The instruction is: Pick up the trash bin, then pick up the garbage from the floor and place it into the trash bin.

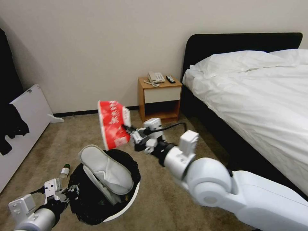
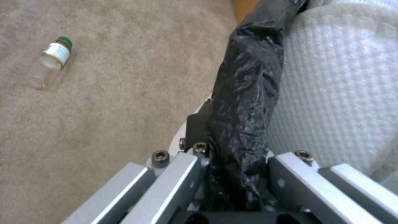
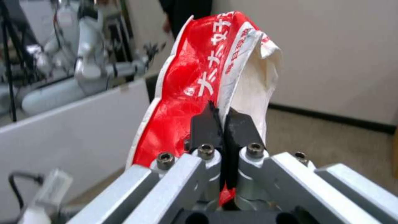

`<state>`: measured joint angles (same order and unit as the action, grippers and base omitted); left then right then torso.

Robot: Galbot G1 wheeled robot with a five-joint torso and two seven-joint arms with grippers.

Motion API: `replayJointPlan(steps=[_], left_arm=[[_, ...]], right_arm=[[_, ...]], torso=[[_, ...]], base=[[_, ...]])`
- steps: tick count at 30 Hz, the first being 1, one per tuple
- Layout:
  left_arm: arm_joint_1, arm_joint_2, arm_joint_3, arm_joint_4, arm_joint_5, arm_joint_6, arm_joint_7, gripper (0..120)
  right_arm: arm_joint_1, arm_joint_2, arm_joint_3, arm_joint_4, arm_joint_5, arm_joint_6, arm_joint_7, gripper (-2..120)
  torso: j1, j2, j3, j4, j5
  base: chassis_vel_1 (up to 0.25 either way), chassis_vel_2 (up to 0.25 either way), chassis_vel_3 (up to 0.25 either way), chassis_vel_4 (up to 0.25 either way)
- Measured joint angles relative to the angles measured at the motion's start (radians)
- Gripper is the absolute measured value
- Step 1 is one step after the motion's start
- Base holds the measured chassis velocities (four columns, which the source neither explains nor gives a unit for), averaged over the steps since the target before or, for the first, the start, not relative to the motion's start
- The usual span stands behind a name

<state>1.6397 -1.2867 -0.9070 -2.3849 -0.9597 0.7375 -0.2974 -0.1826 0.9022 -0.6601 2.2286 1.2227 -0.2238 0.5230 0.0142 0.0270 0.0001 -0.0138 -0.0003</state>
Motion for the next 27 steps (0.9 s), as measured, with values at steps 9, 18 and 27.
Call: replayJointPlan(steps=[9, 18, 27], left_arm=[[-0.002, 0.001, 0.000, -0.006, -0.007, 0.000, -0.002, 2], [-0.004, 0.010, -0.005, -0.011, -0.023, -0.001, -0.006, 2], [-0.007, 0.014, -0.002, -0.012, -0.025, -0.002, -0.007, 2]], right_arm=[[0.038, 0.011, -0.078, -0.013, 0.017, -0.085, 0.038, 0], [0.084, 0.039, -0.187, -0.028, 0.044, -0.151, 0.077, 0], [0.087, 0.070, -0.253, -0.070, 0.039, -0.169, 0.085, 0]], torso=[[0.000, 0.000, 0.000, -0.0003, 0.0002], [0.000, 0.000, 0.000, -0.0002, 0.0002], [0.000, 0.000, 0.000, -0.0002, 0.0002]], base=[[0.000, 0.000, 0.000, 0.000], [0.000, 0.000, 0.000, 0.000], [0.000, 0.000, 0.000, 0.000]])
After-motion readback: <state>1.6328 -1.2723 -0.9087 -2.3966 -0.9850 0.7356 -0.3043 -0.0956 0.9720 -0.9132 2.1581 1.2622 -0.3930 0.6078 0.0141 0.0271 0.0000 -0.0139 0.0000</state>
